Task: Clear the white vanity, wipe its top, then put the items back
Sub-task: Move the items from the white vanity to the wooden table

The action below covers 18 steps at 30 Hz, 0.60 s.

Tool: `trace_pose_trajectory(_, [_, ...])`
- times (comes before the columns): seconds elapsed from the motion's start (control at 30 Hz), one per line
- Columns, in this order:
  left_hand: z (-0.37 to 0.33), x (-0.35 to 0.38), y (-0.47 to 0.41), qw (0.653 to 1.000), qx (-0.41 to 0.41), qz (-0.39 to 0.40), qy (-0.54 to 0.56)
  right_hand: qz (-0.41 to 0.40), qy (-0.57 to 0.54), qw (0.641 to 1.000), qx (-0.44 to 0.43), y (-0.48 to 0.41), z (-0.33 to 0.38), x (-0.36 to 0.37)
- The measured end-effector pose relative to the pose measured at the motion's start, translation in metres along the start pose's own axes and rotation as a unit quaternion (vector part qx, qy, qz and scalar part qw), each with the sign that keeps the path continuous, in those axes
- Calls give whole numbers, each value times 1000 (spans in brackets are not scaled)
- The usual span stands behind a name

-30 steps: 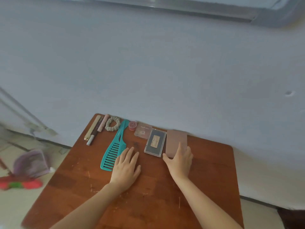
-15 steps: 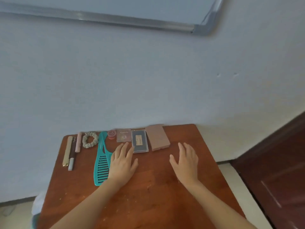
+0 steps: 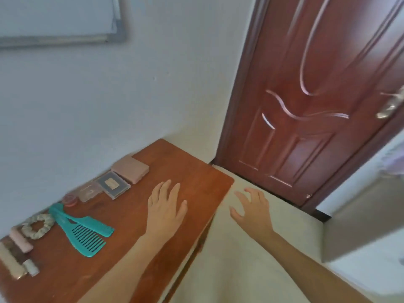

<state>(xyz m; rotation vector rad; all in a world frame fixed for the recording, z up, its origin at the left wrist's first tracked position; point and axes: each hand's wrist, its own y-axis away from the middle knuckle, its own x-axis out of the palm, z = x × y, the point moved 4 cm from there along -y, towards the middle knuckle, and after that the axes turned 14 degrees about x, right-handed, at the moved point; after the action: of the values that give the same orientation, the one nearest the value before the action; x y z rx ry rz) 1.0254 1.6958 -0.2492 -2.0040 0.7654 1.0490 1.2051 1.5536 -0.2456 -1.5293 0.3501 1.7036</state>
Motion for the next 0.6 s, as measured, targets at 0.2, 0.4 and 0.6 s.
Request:
trace_pose_trajectory(0.2, [-141,43,-22,981,188,35,42,-116,61,983,126,89,-135,-85])
trace_pose_trajectory(0.4, [-320,92,24,934,337,51,106,-176,129,946,240,232,-263,-173])
trace_pose_trajectory(0.6, [-469,119,104,892,414,44,178,-211,201,910,295,363,-359,-255])
